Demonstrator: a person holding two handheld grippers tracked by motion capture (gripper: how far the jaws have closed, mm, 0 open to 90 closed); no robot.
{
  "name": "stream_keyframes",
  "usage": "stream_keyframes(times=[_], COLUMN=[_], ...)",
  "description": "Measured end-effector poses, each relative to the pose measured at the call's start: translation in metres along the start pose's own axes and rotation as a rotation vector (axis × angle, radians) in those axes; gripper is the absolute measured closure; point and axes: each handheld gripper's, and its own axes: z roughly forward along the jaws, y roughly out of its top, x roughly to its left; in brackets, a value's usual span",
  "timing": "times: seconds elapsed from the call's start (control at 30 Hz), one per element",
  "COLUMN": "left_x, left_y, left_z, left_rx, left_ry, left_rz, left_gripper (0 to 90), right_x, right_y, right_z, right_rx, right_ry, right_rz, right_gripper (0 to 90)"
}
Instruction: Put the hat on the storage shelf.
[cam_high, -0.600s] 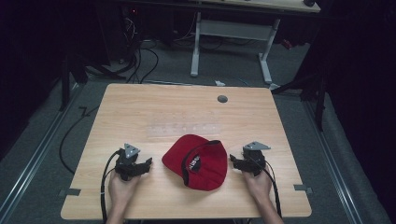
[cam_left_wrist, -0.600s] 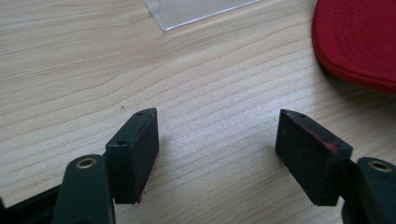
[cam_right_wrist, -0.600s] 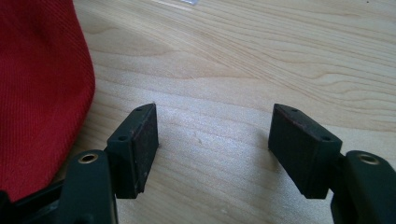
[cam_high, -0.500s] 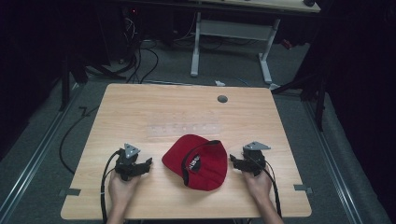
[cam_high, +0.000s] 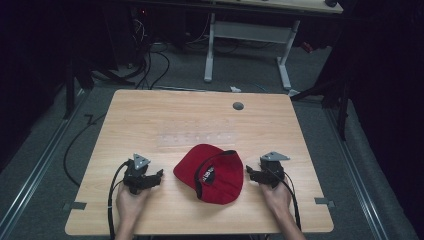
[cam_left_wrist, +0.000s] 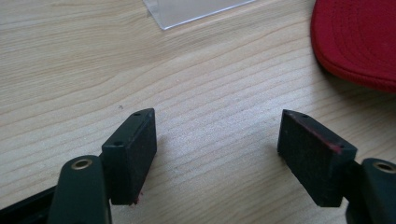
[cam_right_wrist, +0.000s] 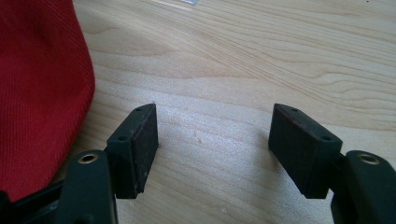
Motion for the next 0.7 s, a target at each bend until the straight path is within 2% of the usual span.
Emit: stream_keyframes(times=[0.07, 0.17, 0.27, 0.53, 0.63, 0.7], left_x=[0.0, 0.0, 0.0, 0.0, 0.0, 0.0], left_y=[0.0, 0.0, 0.0, 0.0, 0.0, 0.0], left_z=[0.0, 0.0, 0.0, 0.0, 0.0, 0.0], left_rx=[0.0, 0.0, 0.0, 0.002, 0.002, 0.001], left_ry=[0.0, 0.0, 0.0, 0.0, 0.0, 0.0], left_rz=[0.0, 0.0, 0.0, 0.0, 0.0, 0.0], left_gripper=[28.5, 28.5, 28.5, 28.0, 27.9, 27.9], right_x=[0.0, -0.001, 0.001, -0.003, -0.004, -0.005], right_y=[0.0, -0.001, -0.002, -0.005, -0.006, -0.007], right_z=[0.0, -0.001, -0.002, -0.009, -0.012, -0.017], right_rx=[-0.001, -0.001, 0.003, 0.012, 0.009, -0.013], right_ry=[0.001, 0.001, -0.016, -0.024, -0.025, -0.019], right_rz=[0.0, 0.031, 0.018, 0.017, 0.013, 0.017], right_gripper=[33.3, 34.5, 35.7, 42.1, 42.8, 43.3])
